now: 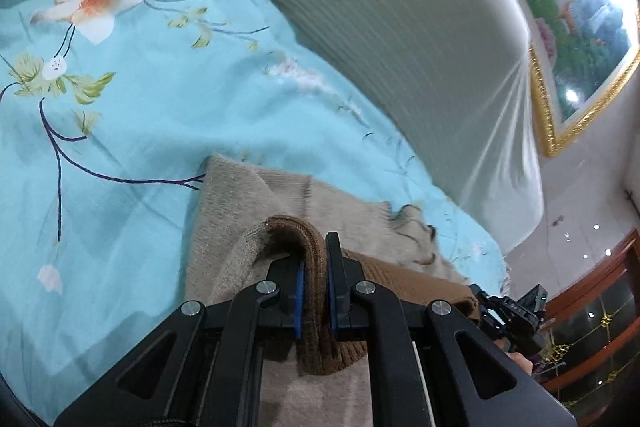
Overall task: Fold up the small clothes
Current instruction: 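Fold the hem up toward the collar with both grippers and release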
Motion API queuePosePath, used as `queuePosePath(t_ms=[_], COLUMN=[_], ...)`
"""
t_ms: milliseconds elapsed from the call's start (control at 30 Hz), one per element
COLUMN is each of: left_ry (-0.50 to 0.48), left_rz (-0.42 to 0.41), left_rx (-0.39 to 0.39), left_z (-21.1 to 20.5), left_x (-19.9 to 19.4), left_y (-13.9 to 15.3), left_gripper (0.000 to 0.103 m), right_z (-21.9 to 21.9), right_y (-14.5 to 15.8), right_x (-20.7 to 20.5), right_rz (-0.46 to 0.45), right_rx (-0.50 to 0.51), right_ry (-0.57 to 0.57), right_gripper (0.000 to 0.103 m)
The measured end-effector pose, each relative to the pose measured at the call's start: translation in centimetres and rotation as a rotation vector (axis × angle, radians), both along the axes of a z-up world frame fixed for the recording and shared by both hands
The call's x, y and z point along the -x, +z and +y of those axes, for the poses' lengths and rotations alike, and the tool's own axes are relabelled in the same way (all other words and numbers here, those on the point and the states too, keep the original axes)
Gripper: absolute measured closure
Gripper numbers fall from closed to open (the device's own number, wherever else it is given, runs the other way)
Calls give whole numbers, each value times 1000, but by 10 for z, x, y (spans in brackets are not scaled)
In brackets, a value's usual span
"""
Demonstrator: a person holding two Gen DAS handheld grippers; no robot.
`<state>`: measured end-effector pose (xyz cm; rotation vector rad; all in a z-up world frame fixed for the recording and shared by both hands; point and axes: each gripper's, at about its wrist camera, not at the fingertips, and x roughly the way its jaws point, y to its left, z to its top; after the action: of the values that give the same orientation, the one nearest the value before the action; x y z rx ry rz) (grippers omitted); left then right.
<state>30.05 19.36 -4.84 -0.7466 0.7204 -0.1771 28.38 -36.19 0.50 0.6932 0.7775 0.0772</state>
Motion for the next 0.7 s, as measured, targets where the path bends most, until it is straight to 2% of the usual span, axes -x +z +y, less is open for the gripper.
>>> queuePosePath(t_ms=[100, 133, 167, 233, 333, 400, 467, 533, 600, 700], left_ry=[-13, -22, -31, -41, -48, -84, -148, -237, -352, -443], left_rz=[0, 3, 0, 10, -3, -34, -55, -39, -31, 17], left_rx=[-32, -44, -47, -76, -132, -103, -86, -74, -59, -114], left_z=[0, 0, -1, -3, -9, -21, -40, -72, -104, -136], left_x=[-1, 0, 3, 14, 48, 71, 81, 81, 73, 53], left_y=[6, 8, 13, 24, 46, 57, 61, 57, 49, 32], left_gripper=[91, 91, 90, 80, 65, 58, 42, 40, 40, 40], right_z=[-7, -9, -11, -20, -21, -10, 12, 41, 83, 127], right_y=[-3, -2, 1, 13, 30, 40, 46, 44, 36, 19], right_x=[1, 2, 4, 15, 32, 43, 51, 52, 46, 37], right_rz=[5, 0, -11, -54, -109, -126, -135, -116, -57, 9], right_rx=[-30, -39, -46, -46, -17, 12, 57, 87, 145, 209], right_ry=[-15, -19, -33, -67, -72, -16, 90, 227, 417, 628], right_gripper=[86, 79, 67, 57, 56, 56, 56, 56, 56, 56])
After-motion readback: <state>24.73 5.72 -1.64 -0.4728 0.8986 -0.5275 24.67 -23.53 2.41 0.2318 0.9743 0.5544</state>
